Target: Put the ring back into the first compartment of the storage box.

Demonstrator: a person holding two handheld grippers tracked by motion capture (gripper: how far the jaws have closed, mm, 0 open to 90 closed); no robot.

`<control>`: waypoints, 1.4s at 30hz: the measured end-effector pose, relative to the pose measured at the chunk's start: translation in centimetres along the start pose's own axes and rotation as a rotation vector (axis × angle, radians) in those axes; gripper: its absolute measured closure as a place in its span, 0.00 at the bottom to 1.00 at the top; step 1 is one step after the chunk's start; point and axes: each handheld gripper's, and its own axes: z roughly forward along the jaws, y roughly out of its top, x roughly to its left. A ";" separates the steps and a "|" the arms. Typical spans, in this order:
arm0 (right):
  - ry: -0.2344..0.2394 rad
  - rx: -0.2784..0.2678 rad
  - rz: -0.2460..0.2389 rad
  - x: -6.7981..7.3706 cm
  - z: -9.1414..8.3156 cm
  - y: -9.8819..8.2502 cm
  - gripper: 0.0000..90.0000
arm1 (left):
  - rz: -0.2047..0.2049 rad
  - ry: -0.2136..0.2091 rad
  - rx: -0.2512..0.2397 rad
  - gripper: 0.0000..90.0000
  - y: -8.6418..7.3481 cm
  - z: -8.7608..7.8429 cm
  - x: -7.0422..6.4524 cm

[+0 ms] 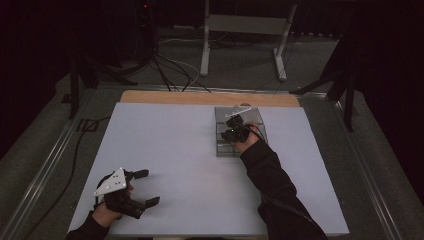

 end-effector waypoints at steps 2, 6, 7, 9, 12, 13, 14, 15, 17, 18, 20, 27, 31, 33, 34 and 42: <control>-0.004 0.007 -0.007 0.1 0.0 0.1 0.79 | 0.001 0.000 -0.003 0.00 0.0 0.0 0.0; 0.001 -0.001 -0.004 0.1 -0.2 0.2 0.70 | 0.002 0.003 0.000 0.00 0.0 0.0 0.0; 0.003 -0.006 -0.009 0.1 -0.3 0.2 0.68 | 0.002 0.001 0.002 0.00 0.0 0.0 0.0; 0.009 -0.022 -0.019 0.1 -0.6 0.3 0.56 | 0.001 -0.001 0.002 0.00 0.0 0.0 0.0; 0.043 -0.057 -0.002 0.0 -1.3 0.4 0.45 | 0.008 -0.001 0.002 0.01 0.0 0.0 0.0; 0.053 -0.067 -0.002 0.0 -1.6 0.4 0.40 | 0.007 0.000 0.000 0.00 0.0 0.0 0.0; 0.064 -0.071 -0.004 -0.1 -1.8 0.5 0.38 | 0.003 0.002 0.000 0.00 0.0 0.0 0.0; 0.072 -0.071 -0.001 -0.1 -2.0 0.5 0.37 | 0.002 0.003 -0.001 0.01 0.0 0.0 0.0; 0.081 -0.076 -0.001 -0.1 -2.3 0.4 0.30 | 0.006 0.002 0.001 0.00 0.0 0.0 0.0; 0.087 -0.078 -0.001 -0.1 -2.4 0.4 0.29 | 0.007 0.001 0.000 0.00 0.0 0.0 0.0; 0.097 -0.082 -0.003 -0.1 -2.7 0.4 0.20 | 0.003 0.001 -0.002 0.00 0.0 0.0 0.0; 0.155 -0.101 -0.010 -0.2 -3.9 0.0 0.11 | 0.009 0.005 0.000 0.01 0.0 0.0 0.0; 0.170 -0.125 -0.022 -0.4 -4.4 -0.1 0.01 | 0.007 0.002 0.000 0.00 0.0 0.0 0.0; 0.179 -0.153 -0.020 -0.4 -4.7 -0.2 0.01 | 0.009 0.003 0.003 0.00 0.0 0.0 0.0; 0.191 -0.148 -0.022 -0.4 -4.8 -0.2 0.00 | 0.009 0.003 0.004 0.00 0.0 0.0 0.0; 0.177 -0.151 -0.058 -0.1 -5.6 -0.8 0.00 | 0.004 0.002 0.003 0.00 0.0 0.1 0.0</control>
